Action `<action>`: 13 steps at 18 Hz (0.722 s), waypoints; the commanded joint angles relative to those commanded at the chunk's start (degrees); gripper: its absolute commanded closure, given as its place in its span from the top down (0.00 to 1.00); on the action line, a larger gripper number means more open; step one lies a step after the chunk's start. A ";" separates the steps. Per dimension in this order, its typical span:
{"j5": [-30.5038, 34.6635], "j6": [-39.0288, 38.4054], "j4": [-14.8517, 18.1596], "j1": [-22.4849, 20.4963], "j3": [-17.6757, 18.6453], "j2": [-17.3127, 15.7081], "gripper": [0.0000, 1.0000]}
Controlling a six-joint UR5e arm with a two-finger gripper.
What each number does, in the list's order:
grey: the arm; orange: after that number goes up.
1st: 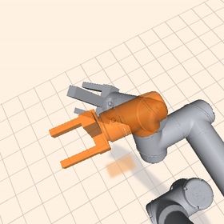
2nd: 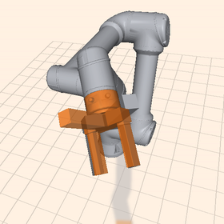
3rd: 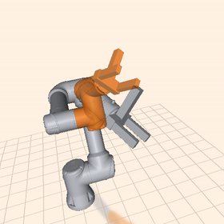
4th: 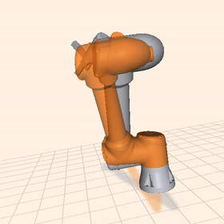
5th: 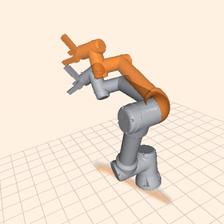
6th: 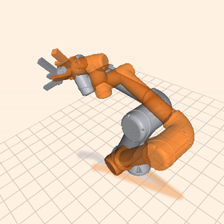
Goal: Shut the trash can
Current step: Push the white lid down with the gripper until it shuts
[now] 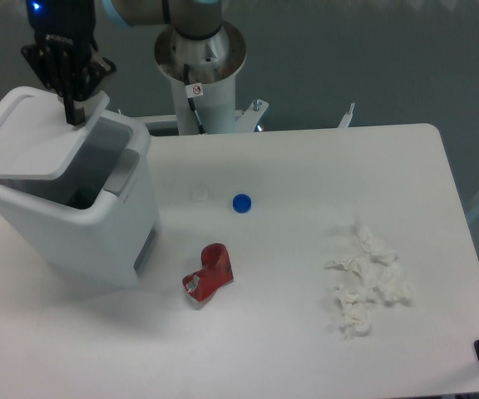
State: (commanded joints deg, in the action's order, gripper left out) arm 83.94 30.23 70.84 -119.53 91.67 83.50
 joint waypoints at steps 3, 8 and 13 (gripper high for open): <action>0.00 0.18 0.00 -0.79 0.79 0.61 0.00; 0.00 0.18 -0.09 -0.88 0.88 1.75 0.00; 0.09 0.18 -0.18 -0.88 0.88 3.33 0.00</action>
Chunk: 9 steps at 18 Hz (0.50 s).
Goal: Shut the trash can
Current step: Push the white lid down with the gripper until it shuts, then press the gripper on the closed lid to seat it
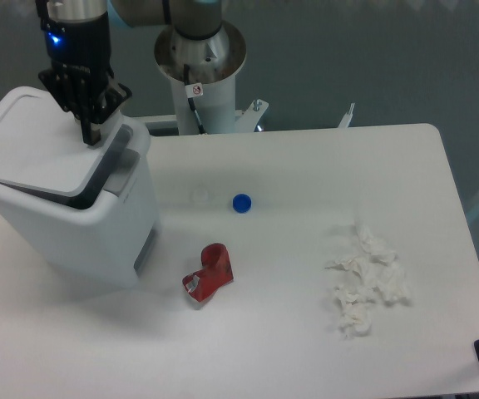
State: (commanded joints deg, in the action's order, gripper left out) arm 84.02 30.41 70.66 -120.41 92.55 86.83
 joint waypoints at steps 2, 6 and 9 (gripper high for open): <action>0.09 -0.09 -0.35 0.00 0.00 0.27 0.00; 0.00 0.09 -0.44 0.00 0.17 0.62 0.00; 0.00 0.09 -0.53 0.00 0.44 1.23 0.00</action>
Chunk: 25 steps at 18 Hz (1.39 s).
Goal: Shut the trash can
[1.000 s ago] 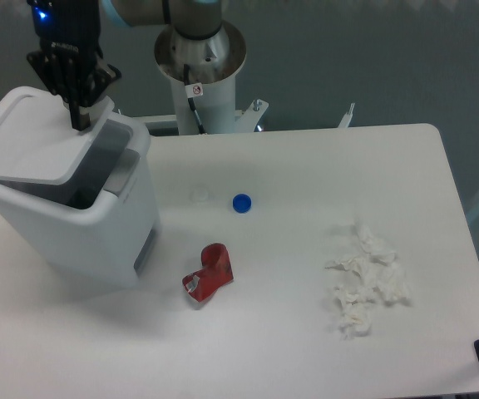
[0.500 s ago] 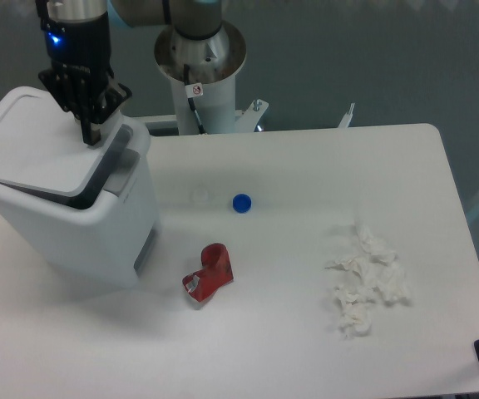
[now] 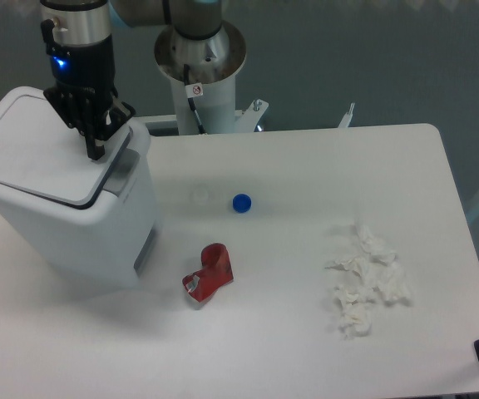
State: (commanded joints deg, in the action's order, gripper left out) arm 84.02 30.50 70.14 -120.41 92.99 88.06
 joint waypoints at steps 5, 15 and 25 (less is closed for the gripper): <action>0.09 -0.09 -0.35 0.00 0.09 0.62 0.00; 0.09 0.00 -0.35 0.00 0.00 0.70 0.00; -0.18 0.09 0.00 -0.44 -0.35 0.97 0.00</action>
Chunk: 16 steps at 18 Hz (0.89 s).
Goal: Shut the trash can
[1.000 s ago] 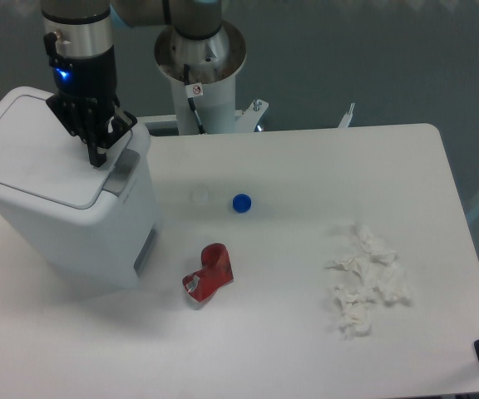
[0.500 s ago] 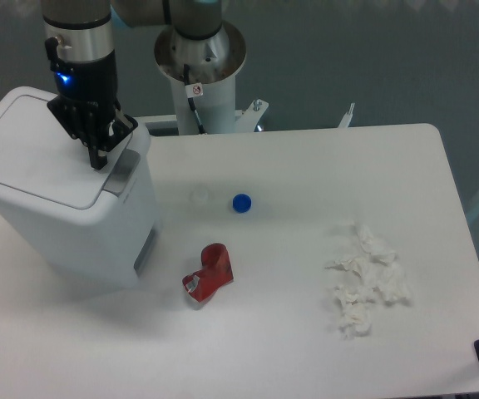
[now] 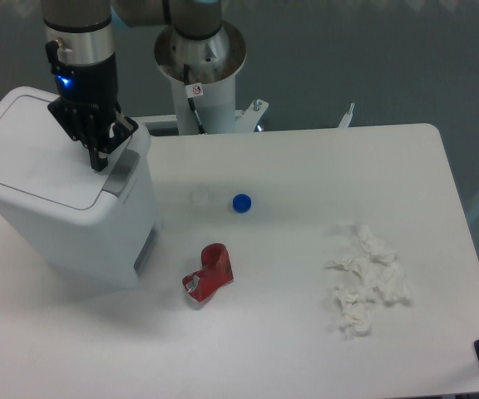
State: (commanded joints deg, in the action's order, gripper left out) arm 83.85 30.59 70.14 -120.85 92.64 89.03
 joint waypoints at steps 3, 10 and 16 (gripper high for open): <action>-1.75 -0.26 0.00 -1.14 -2.28 -0.44 0.21; -7.38 0.18 -0.09 -15.54 -4.13 2.97 0.81; -7.03 3.58 -4.65 -25.30 -6.59 12.29 1.00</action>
State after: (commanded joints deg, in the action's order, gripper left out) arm 76.82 34.17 65.49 -146.15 86.05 101.32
